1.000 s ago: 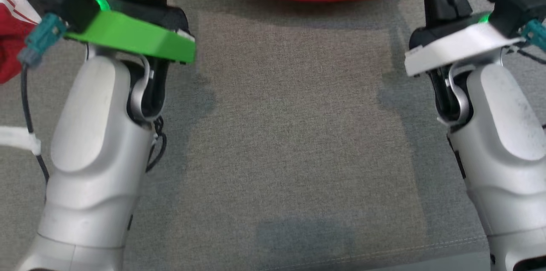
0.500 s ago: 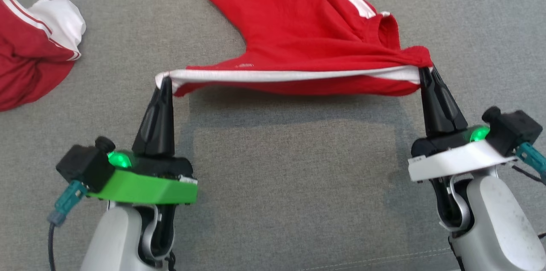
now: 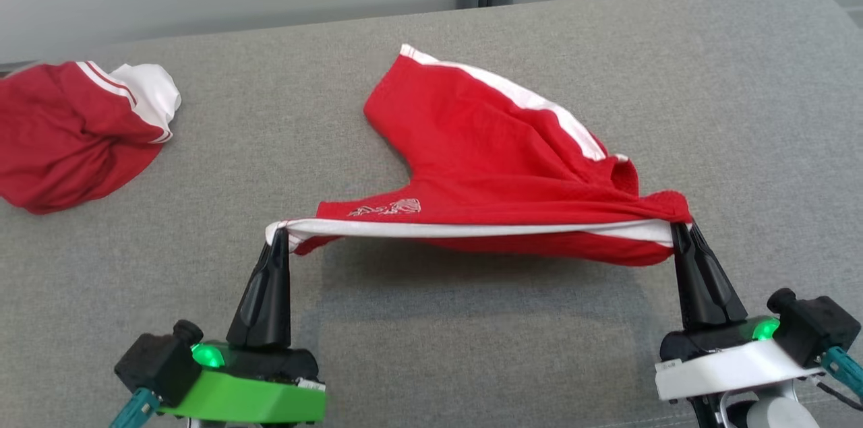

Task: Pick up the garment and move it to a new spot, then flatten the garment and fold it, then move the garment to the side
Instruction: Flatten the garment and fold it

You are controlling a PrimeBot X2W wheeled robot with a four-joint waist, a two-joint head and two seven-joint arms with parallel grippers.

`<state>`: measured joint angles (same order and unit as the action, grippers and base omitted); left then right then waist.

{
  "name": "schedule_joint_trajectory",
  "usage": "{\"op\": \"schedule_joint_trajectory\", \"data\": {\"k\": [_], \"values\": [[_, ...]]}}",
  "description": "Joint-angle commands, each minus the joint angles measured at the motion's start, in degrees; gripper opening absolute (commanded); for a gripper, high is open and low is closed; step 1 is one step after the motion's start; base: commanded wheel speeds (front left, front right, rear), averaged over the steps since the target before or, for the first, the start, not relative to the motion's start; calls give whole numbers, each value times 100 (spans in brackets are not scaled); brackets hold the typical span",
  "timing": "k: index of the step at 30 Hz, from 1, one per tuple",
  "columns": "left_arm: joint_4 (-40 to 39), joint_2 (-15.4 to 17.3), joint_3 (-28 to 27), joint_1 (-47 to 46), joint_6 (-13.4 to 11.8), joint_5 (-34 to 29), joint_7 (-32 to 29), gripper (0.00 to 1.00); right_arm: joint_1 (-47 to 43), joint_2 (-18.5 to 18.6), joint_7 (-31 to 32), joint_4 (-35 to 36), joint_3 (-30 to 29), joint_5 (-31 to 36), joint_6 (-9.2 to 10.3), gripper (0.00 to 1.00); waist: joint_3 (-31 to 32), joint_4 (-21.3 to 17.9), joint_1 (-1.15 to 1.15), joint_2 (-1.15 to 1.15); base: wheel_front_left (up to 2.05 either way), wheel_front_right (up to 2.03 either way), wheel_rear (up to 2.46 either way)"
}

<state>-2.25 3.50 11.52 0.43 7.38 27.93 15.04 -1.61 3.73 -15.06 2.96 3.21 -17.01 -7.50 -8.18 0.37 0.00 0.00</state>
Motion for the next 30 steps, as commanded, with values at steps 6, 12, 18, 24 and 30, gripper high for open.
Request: {"op": "schedule_joint_trajectory", "data": {"k": [6,12,18,24,30], "values": [[-436,-5,-98,516,-21,-125,16,0,-627,-32,-21,423,-41,41,2,0,291,-103,0,0,0,0,0],[-720,-20,42,825,-55,-111,16,0,-1012,-48,-21,648,59,50,2,0,299,-229,0,0,0,0,0],[-368,39,79,509,-47,-95,9,0,-825,-55,-21,408,244,-37,2,0,258,-344,0,0,0,0,0],[363,85,65,-102,-17,-36,12,0,-515,-62,-21,-59,279,-97,2,0,235,-390,0,0,0,0,0],[1359,178,196,-1057,-2,-90,14,0,-134,-71,-21,-489,221,-48,2,0,141,-432,0,0,0,0,0]]}}
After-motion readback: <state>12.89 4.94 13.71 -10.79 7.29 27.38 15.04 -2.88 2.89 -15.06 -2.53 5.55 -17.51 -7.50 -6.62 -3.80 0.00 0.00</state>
